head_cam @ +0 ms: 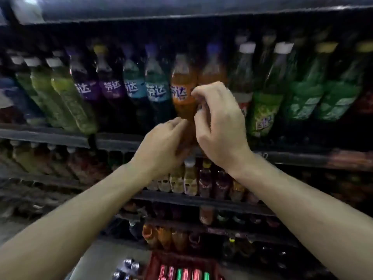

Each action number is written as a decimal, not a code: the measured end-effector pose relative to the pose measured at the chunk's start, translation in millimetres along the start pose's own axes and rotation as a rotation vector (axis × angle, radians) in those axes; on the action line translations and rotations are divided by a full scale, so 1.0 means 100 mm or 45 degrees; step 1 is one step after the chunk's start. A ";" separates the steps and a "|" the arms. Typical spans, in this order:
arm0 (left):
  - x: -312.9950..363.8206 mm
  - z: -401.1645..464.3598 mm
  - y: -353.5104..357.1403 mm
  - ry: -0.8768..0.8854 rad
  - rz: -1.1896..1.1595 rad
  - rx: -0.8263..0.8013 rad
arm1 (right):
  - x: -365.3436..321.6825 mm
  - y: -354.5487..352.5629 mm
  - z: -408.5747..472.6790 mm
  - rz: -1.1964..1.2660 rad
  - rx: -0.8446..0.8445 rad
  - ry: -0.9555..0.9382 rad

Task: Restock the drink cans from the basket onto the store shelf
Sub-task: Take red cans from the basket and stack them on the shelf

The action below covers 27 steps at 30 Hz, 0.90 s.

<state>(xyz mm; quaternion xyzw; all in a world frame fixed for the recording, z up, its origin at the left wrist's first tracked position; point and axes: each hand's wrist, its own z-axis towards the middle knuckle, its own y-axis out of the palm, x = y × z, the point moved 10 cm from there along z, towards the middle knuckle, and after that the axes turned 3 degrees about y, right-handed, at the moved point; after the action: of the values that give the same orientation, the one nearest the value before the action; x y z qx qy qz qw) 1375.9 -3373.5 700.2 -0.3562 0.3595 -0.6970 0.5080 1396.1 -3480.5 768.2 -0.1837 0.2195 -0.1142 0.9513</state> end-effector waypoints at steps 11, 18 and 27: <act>-1.03 -2.61 2.52 -0.784 -0.448 -0.774 | 1.14 1.91 -3.40 0.105 -0.909 1.141; -1.47 -4.27 3.88 -1.123 -0.544 -1.072 | 1.60 2.72 -5.73 0.074 -1.219 1.706; -1.80 -6.05 6.10 -1.335 -0.712 -1.191 | 2.30 3.56 -8.42 -0.049 -1.348 2.003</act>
<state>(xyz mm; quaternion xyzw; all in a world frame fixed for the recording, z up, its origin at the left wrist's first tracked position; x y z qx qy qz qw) 1171.3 -3253.4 -145.3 -0.8976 0.2252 -0.3138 0.2126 1259.0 -3478.8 -164.6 -0.4651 0.8179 -0.1066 0.3215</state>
